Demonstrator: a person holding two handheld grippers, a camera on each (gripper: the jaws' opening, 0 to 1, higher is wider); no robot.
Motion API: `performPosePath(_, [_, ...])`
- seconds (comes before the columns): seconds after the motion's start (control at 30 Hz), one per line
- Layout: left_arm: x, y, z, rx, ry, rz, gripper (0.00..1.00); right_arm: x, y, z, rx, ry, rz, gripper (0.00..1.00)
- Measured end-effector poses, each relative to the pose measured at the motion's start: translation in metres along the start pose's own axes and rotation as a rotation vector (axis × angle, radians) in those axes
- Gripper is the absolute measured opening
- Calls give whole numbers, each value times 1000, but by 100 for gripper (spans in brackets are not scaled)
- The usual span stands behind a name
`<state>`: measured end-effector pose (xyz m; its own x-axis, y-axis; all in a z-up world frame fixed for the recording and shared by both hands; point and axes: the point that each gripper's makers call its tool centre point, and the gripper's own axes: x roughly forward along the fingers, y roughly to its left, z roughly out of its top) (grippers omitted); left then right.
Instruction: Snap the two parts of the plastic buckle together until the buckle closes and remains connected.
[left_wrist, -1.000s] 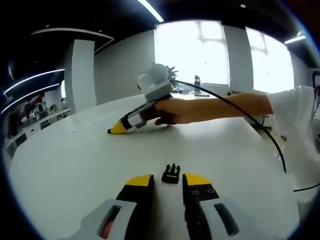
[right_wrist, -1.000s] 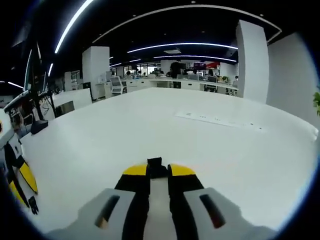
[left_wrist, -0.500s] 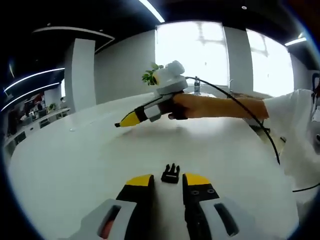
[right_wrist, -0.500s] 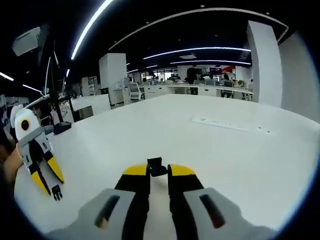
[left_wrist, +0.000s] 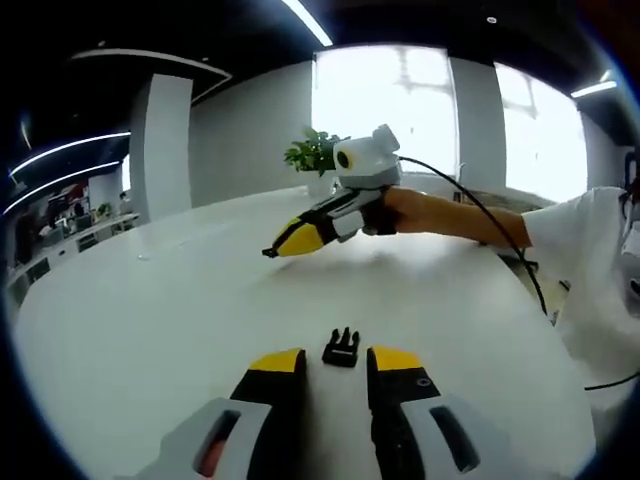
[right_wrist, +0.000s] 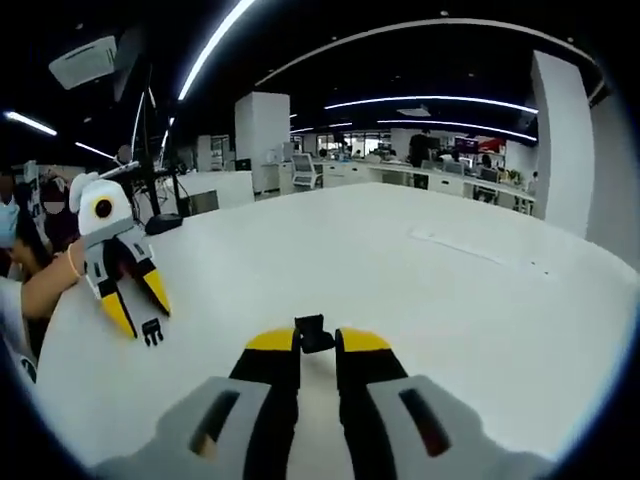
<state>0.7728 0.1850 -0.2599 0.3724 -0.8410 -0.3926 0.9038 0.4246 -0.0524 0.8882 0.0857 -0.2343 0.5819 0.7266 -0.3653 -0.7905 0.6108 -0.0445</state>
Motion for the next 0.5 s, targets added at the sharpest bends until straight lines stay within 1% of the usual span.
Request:
performPosePath(0.07, [0,0,0,-2,-1,-1,24,-5,3,1,-17,-5,19,14])
performPosePath(0.13, [1,-1,0,-2,-3,-3,24,-11,11,0,-37,-12,46,14])
performPosePath(0.17, [0,-1,0,-2,-3,-5,24,-12,14,0,-46,-14,64,14])
performPosePath(0.3, [1,-1,0,-3,-4,-5,24,-15,18,-3,-49,-9,85,14])
performPosePath(0.5, [1,-1,0,-1,-4,-12,24,-18,29,-6,-69,-3,140,14])
